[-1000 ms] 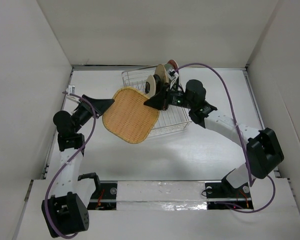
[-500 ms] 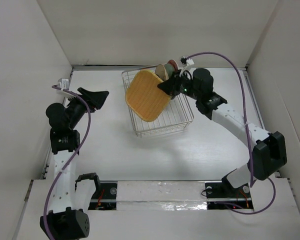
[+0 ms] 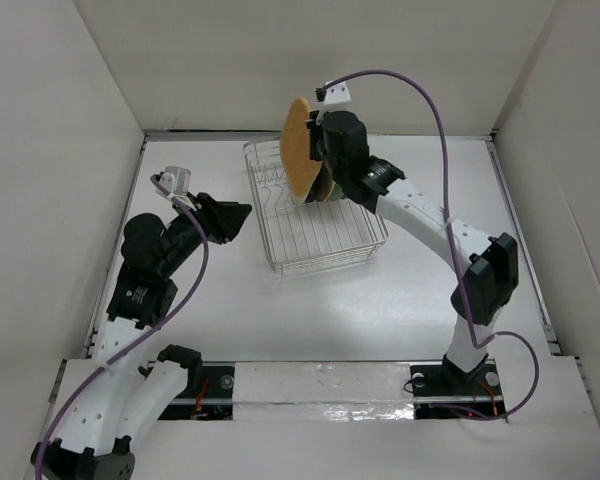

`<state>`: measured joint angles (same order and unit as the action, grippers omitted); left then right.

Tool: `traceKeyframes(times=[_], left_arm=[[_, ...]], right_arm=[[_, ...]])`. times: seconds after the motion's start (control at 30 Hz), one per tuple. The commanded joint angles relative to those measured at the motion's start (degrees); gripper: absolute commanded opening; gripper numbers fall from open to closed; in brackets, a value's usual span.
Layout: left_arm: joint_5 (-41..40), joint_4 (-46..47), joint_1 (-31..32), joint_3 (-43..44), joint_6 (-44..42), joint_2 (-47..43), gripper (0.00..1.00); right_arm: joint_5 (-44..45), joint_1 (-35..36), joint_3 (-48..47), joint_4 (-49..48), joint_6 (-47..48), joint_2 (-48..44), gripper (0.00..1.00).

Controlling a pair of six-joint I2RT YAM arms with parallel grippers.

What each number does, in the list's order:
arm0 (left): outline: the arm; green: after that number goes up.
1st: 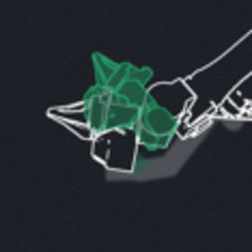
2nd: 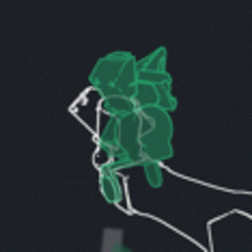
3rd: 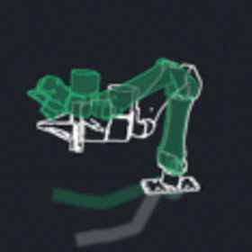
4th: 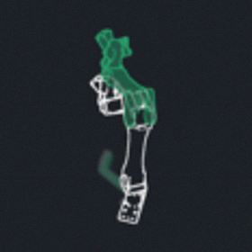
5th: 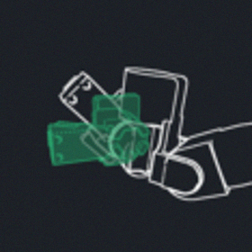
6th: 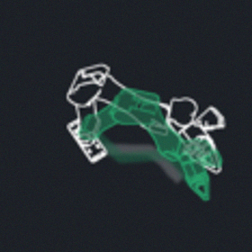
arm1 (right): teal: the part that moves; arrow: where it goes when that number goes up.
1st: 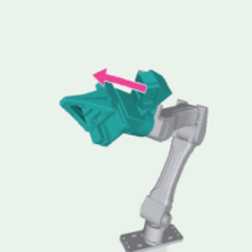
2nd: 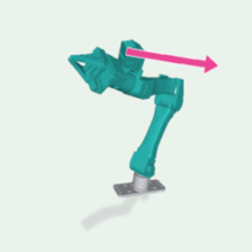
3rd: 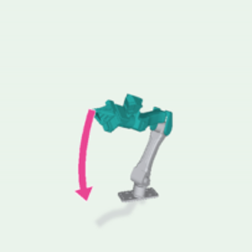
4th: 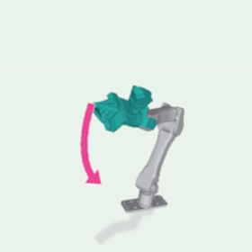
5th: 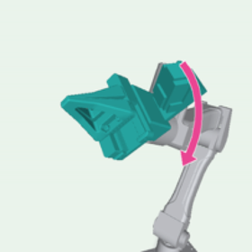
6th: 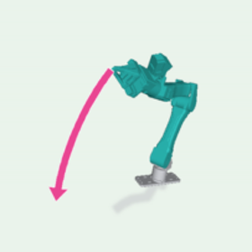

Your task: Load the plates into the dish rack

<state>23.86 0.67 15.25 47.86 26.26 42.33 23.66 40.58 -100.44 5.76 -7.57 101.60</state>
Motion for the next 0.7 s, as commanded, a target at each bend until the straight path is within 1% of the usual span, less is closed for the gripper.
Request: traceKeyframes(times=[0.0,0.1,0.13,0.3,0.53,0.67], left_arm=[[-5.8,-0.6,0.0,-0.7,-4.9,-3.8,0.35],[-6.6,-0.6,0.0,-2.9,-6.7,-5.5,0.35],[-6.9,-2.5,0.0,-3.4,-7.4,-5.8,0.35],[-9.8,-3.8,0.0,-3.0,-8.6,-7.6,0.36],[-10.1,-4.2,0.0,-2.9,-8.8,-8.0,0.40],[-10.1,-4.2,0.0,-2.9,-8.7,-8.0,0.41]], right_arm=[[12.1,0.9,-7.5,0.4,5.5,3.2,0.00],[15.7,2.1,-11.8,1.2,8.7,7.1,0.00],[17.1,2.1,-12.7,1.5,9.7,8.1,0.00],[19.3,3.2,-16.3,2.2,11.0,12.9,0.00],[19.7,3.2,-16.6,1.7,10.7,16.5,0.00],[18.9,3.2,-15.1,-1.4,10.6,17.8,0.00]])
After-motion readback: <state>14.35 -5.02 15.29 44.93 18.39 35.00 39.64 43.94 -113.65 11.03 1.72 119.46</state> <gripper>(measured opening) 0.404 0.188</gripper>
